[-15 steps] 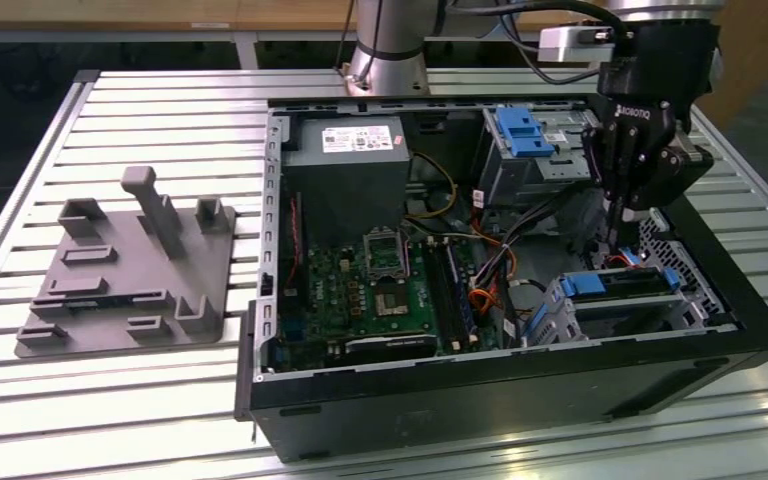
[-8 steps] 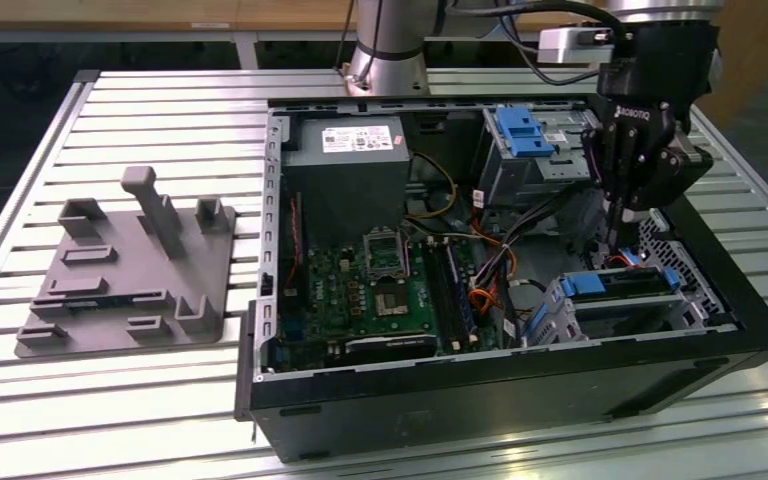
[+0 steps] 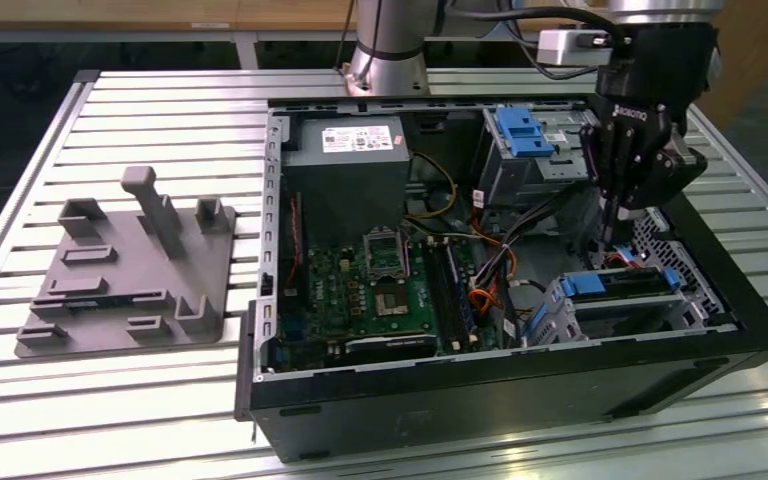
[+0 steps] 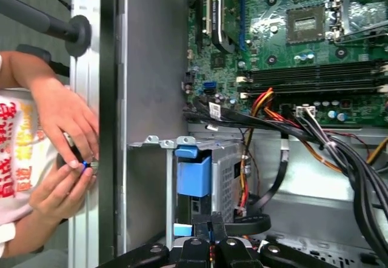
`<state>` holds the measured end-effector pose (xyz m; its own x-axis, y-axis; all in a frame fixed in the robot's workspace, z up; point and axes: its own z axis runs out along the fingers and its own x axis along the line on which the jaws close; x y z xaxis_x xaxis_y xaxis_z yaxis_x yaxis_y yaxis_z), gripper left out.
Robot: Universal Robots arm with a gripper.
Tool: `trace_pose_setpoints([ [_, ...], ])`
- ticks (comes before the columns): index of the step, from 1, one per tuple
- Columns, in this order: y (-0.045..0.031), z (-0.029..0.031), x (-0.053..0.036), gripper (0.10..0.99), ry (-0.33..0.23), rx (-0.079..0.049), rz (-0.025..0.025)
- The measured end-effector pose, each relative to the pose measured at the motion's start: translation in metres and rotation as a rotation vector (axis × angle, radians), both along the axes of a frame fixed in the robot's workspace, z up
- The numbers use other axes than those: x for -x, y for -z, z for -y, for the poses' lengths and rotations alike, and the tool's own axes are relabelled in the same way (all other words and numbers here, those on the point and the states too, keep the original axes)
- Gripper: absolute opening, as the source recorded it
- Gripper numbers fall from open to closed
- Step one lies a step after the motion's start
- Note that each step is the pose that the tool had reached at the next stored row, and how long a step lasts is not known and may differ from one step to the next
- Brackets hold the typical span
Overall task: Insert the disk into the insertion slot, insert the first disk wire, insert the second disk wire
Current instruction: 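Insert the second disk wire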
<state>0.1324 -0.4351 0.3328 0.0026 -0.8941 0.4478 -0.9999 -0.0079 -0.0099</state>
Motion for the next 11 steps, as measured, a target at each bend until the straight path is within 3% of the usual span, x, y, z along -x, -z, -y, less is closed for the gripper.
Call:
trace_pose_setpoints([
  [3, 0.0001, 0.0, 0.0, 0.137, 0.0, -0.016, 0.0023],
  [11, 0.0, 0.0, 0.0, 0.137, 0.0, -0.016, 0.0024],
])
